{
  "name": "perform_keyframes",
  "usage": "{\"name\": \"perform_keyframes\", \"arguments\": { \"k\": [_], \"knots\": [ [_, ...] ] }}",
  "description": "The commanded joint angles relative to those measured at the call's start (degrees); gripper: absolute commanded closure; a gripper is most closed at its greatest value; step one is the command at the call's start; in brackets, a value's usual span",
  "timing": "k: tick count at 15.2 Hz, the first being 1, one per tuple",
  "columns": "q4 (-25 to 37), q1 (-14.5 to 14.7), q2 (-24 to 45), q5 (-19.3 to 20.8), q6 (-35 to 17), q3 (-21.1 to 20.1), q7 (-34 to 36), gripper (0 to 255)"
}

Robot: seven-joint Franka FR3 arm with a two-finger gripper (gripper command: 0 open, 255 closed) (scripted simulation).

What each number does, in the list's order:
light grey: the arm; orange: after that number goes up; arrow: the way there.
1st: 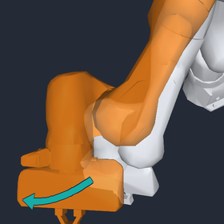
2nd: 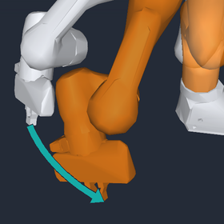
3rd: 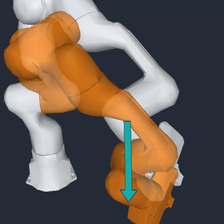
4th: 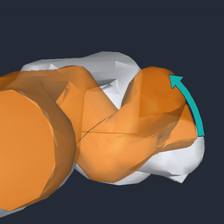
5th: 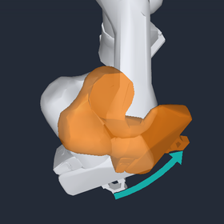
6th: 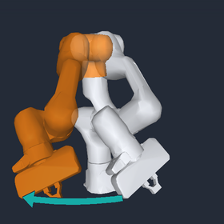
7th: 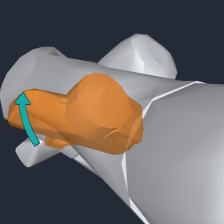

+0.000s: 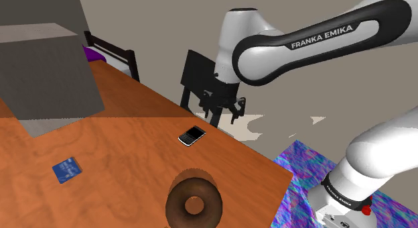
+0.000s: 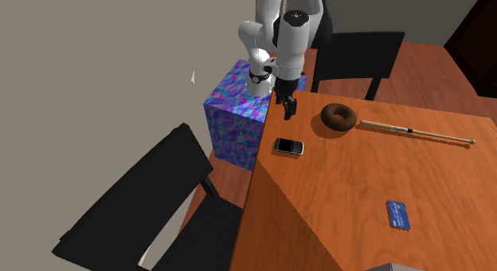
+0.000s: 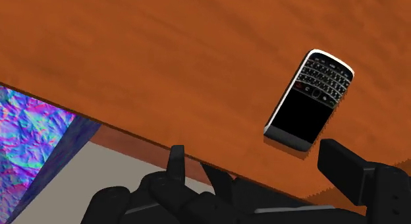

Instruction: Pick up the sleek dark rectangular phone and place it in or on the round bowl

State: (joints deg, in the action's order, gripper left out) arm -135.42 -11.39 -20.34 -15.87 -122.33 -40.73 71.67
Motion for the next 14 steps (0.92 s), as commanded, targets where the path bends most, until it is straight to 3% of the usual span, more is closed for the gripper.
{"name": "perform_keyframes", "arguments": {
  "k": [1,4,7,14],
  "knots": [
    [2.42,-2.72,5.74,2.77,-3.13,-3.89,7.72,0],
    [6.47,-6.28,15.21,10.14,-6.75,-8.87,20.35,0],
    [11.37,-6.64,26.08,20.86,-8.81,-10.41,34.59,0],
    [10.54,-4.16,31.0,26.18,-12.75,-8.11,38.73,0]
  ]
}}
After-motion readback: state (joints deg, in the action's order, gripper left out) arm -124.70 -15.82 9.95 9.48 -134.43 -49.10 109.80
